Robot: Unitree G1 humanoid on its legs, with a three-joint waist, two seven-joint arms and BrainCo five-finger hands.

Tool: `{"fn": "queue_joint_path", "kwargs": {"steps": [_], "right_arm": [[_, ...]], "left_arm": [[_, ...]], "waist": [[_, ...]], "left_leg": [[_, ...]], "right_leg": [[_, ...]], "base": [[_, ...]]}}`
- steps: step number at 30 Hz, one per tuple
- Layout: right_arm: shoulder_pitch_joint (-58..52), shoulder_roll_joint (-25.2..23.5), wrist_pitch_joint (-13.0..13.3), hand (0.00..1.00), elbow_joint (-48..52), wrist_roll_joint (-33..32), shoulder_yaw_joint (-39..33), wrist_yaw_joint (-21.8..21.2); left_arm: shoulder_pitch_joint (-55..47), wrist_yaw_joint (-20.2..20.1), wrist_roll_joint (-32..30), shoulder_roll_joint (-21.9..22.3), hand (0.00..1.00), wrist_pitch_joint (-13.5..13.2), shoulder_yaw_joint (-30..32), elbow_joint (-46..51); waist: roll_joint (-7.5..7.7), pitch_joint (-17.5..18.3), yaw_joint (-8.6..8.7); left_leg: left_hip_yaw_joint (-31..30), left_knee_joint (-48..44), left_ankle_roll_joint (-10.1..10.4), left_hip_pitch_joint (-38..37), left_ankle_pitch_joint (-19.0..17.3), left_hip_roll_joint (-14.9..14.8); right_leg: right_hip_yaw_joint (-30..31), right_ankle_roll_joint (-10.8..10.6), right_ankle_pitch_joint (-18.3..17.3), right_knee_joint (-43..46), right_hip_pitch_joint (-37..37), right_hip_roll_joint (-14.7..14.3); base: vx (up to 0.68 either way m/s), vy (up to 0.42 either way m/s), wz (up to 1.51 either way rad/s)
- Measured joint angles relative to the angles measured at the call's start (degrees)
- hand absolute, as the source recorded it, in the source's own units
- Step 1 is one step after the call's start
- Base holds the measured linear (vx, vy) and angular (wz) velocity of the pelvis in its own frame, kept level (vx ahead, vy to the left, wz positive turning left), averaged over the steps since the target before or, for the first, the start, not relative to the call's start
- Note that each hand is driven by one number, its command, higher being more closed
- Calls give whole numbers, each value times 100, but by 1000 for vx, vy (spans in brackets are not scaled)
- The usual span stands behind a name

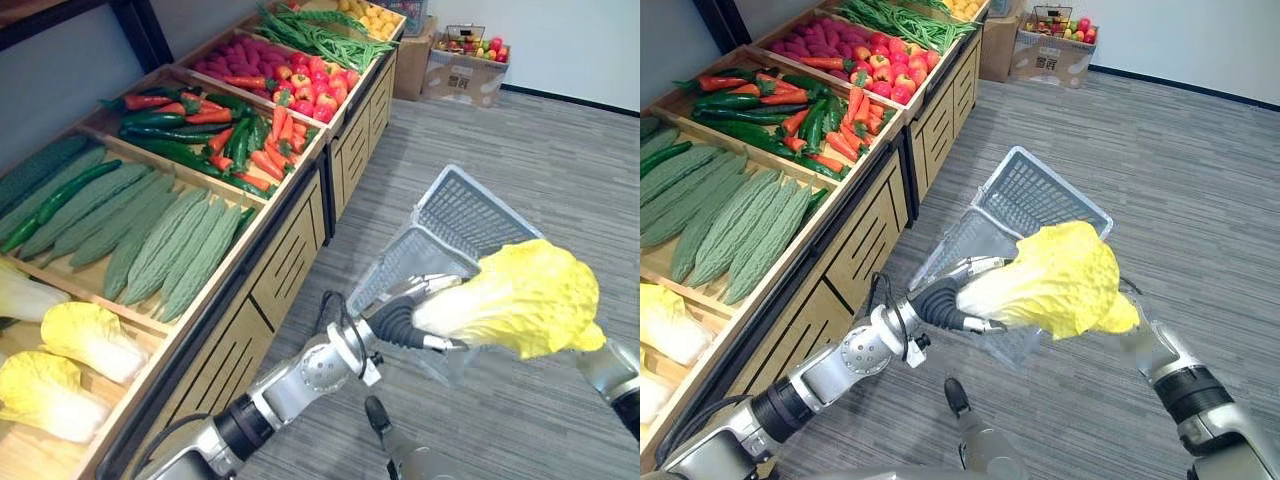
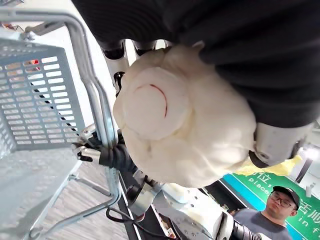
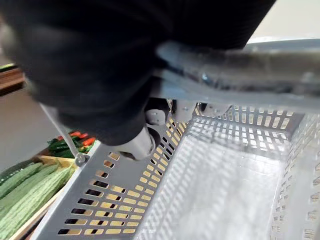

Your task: Pick vegetable in the basket

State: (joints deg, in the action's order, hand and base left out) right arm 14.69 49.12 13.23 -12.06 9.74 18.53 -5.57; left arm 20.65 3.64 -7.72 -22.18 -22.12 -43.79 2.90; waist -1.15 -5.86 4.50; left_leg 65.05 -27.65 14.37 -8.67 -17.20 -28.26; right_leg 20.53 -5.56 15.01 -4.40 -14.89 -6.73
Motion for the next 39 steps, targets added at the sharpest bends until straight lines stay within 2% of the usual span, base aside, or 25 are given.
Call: {"fn": "queue_joint_path", "kwargs": {"steps": [6, 12, 16, 24, 27, 30, 32, 36, 39], "right_arm": [[-74, 50, 37, 100, 73, -183, 33, -248], [-144, 442, 163, 100, 462, -428, 453, -627], [-202, 521, 210, 100, 592, -633, 530, -881], [-251, 692, 257, 100, 745, -681, 814, -1018], [-250, 825, 256, 100, 951, -816, 930, -1093], [-238, 866, 257, 100, 1109, -856, 972, -1119], [-119, 884, 256, 100, 1121, -858, 1189, -1124], [-4, 915, 255, 100, 1118, -857, 1466, -1201], [109, 936, 255, 100, 1092, -855, 1718, -1238]], "left_arm": [[16, -7, 34, -51, 100, -6, -33, 9], [55, -70, 32, -56, 100, -8, -32, 7], [168, -176, 30, -55, 100, -25, -50, -79], [226, -298, 14, -81, 100, -38, -146, -363], [286, -401, -40, -229, 100, -59, -231, -475], [406, -442, -284, -389, 100, -159, -357, -727], [489, -501, -504, -578, 100, -367, -420, -833], [552, -516, -778, -828, 100, -578, -648, -1052], [617, -516, -948, -970, 100, -667, -834, -1221]], "waist": [[3, 23, -13], [6, 29, -20], [7, 31, -21], [-3, 200, -21], [3, 222, -17], [5, 226, -15], [4, 228, -1], [4, 235, -1], [-2, 240, 10]], "left_leg": [[-26, -48, -2, 31, -3, -44], [-73, -33, -2, 74, -4, -7], [-169, 19, -22, 144, 10, 43], [-196, 46, -14, 163, 6, 75], [-196, 40, -14, 162, 6, 75], [-193, 37, -15, 160, 6, 73], [-178, 33, -15, 152, 6, 73], [-145, 13, -40, 135, 21, 67], [-82, -5, -80, 48, 45, 53]], "right_leg": [[-107, 27, 22, 51, -4, 26], [-188, 27, 22, 51, -1, 88], [-277, 26, 19, 50, -1, 162], [-323, 10, -2, 47, -1, 214], [-323, 10, -2, 49, 1, 216], [-325, 10, -2, 47, 1, 216], [-320, 10, -2, 45, 1, 214], [-289, 28, 12, 39, 0, 198], [-253, 33, 17, 48, 2, 169]], "base": [[-3, 51, 7], [-8, 35, 7], [-30, 5, 14], [-20, 5, 4], [0, 0, 0], [0, 0, 0], [0, 0, 0], [-3, 19, -4], [1, 15, -9]]}}
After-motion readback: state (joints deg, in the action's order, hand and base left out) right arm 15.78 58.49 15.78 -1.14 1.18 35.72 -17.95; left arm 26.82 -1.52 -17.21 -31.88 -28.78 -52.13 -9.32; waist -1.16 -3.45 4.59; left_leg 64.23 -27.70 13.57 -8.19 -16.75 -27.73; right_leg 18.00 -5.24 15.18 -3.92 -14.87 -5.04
